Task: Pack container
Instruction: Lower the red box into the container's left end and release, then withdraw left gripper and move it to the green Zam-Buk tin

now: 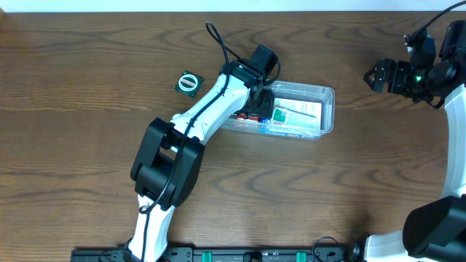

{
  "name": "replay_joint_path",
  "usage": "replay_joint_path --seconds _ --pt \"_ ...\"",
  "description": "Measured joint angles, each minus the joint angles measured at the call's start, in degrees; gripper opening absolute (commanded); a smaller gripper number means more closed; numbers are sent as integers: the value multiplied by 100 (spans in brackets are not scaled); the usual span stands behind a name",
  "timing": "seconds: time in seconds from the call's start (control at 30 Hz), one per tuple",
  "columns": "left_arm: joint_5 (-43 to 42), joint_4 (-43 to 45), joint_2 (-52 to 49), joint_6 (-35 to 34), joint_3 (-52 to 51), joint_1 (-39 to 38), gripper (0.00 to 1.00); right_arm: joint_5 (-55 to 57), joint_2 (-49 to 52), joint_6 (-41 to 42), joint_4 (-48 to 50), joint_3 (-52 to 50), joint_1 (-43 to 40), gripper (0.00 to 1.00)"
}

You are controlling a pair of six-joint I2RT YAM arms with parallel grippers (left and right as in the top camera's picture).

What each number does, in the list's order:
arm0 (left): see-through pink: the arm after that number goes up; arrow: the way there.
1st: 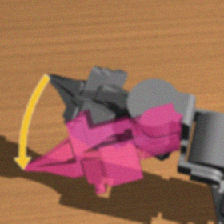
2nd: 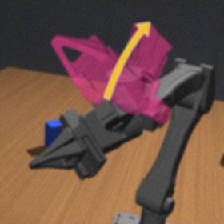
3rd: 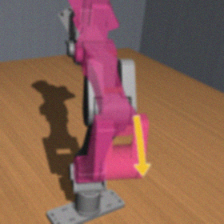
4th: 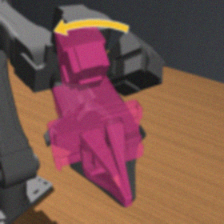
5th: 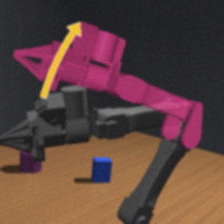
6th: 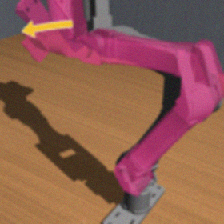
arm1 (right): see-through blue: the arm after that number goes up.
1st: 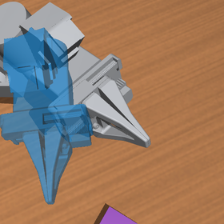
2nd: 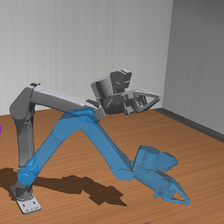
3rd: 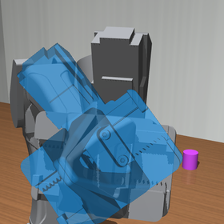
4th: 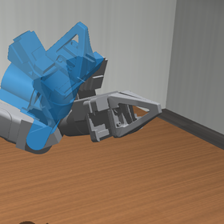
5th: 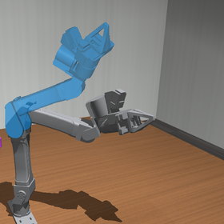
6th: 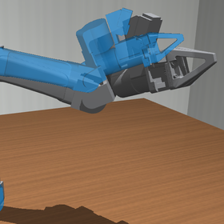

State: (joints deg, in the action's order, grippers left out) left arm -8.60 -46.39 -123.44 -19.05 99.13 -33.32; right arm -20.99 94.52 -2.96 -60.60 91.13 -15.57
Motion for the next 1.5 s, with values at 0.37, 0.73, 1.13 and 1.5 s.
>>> replay_joint_path --seconds 0.37,0.73,1.13,1.5 --pt "4 -911 354 452 -2 289 66 0 0 0 0 0 0 99" --pt "4 -1609 597 361 0 396 66 0 0 0 0 0 0 99" --pt "2 -1679 597 125 0 63 66 0 0 0 0 0 0 99" --pt "2 -1644 597 96 39 79 66 0 0 0 -2 0 0 99"
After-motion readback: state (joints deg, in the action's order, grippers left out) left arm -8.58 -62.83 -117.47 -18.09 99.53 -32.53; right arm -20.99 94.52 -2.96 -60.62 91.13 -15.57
